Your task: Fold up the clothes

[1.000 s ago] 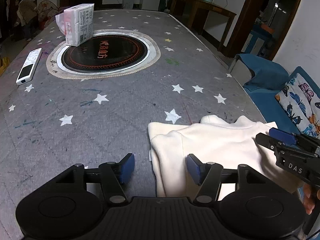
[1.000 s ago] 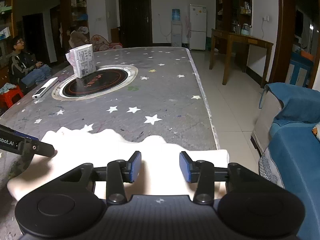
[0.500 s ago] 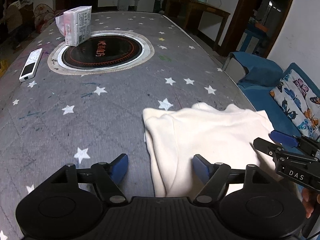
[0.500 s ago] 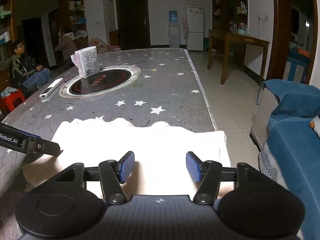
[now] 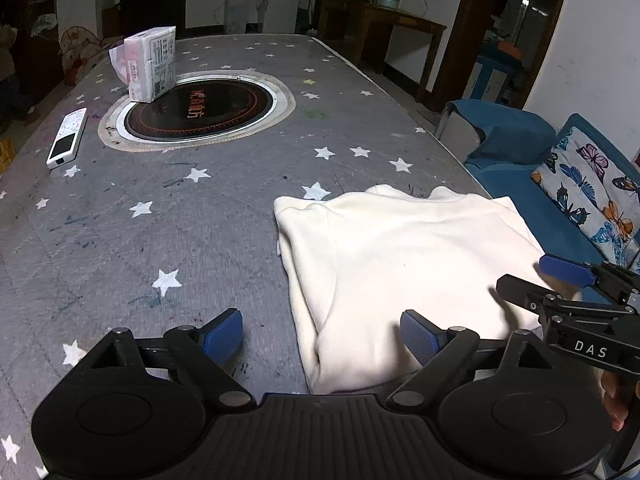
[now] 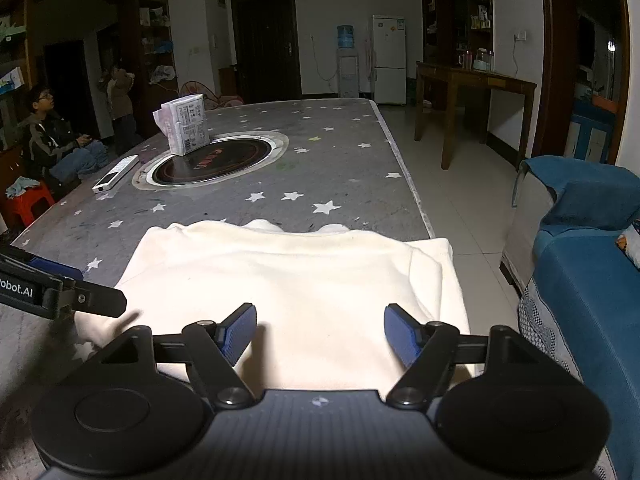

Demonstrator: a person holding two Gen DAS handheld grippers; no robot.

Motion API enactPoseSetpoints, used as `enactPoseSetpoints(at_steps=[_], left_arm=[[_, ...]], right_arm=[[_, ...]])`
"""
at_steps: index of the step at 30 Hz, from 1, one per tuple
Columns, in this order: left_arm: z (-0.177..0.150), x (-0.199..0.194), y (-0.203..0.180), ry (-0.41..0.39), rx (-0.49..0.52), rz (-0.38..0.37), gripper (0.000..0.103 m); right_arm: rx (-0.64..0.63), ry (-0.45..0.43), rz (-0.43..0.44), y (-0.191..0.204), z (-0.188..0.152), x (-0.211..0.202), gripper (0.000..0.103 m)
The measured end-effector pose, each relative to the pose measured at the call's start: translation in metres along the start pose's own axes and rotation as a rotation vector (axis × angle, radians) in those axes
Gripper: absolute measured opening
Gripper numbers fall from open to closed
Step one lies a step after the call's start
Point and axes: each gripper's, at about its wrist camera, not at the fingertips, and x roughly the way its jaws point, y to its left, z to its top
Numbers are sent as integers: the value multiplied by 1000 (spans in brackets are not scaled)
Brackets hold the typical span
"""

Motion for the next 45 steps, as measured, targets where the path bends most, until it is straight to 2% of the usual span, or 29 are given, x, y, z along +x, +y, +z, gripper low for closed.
enactPoseSetpoints(at_steps=[6,21,30,45], left_arm=[[-10,-8,-2,-10,14,1,95],[-28,-23,-4,-30,27,-11,103],[-38,-28,0,-28,26,-6,103],[-51,-33,5,-30,43,24,103]], right_arm=[[-1,-5,1,7,-7,-8,82],[1,-9,-7,20,-19,-23,92],[2,0,-17,28,-27,-28,99],[0,19,-37,36,-36,-31,103]])
